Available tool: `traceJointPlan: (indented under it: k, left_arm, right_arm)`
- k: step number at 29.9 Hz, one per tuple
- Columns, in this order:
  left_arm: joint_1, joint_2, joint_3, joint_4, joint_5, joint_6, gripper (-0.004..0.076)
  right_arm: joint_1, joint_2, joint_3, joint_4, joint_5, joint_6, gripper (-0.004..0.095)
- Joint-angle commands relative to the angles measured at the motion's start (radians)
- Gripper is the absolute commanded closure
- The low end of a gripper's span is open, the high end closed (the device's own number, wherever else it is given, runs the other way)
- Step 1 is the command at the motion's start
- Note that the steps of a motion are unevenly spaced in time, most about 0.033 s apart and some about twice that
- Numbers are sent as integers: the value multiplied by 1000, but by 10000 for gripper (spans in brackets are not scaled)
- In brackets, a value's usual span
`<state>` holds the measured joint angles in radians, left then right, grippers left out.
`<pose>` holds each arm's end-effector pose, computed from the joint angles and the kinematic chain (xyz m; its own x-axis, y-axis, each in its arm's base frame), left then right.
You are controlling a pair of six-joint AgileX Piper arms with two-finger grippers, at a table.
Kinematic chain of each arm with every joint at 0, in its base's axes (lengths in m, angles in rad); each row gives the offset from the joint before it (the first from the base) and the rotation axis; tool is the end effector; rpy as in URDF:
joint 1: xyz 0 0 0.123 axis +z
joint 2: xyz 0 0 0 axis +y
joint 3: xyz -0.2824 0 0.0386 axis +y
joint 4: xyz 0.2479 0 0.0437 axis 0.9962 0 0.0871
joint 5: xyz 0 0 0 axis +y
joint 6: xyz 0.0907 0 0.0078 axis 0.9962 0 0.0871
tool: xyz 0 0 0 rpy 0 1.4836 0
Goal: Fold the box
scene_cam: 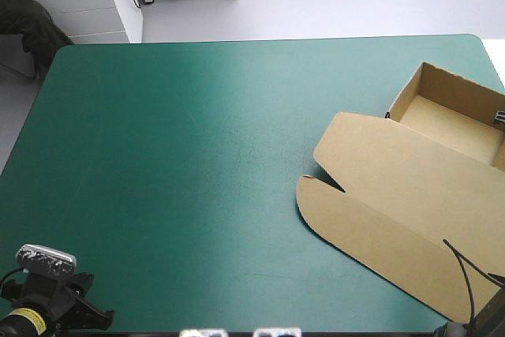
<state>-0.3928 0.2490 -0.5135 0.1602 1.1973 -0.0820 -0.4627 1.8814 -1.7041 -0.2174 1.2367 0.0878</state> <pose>0.0270 0.0035 0.2698 -0.6951 0.2633 -0.6689 0.2711 0.9578 0.0953 0.3468 -0.1937 0.2930 -0.8591 0.4455 -0.2518 0.4957 0.8466 -0.1935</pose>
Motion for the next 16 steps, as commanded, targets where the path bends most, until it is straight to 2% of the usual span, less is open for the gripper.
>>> traceJointPlan:
  k: [1,7,11,16]
  left_arm:
    - [-4,13,-24,3,-53,-3,684]
    - [-4,13,-24,3,-53,-3,684]
    - [-4,13,-24,3,-53,-3,684]
    - [-4,13,-24,3,-53,2,684]
  right_arm:
    - [-6,-68,-29,-52,11,-11,460]
    - [-6,-139,-29,-19,11,-13,467]
    - [-6,-224,-29,52,11,-96,467]
    - [-6,-340,-27,142,11,-101,493]
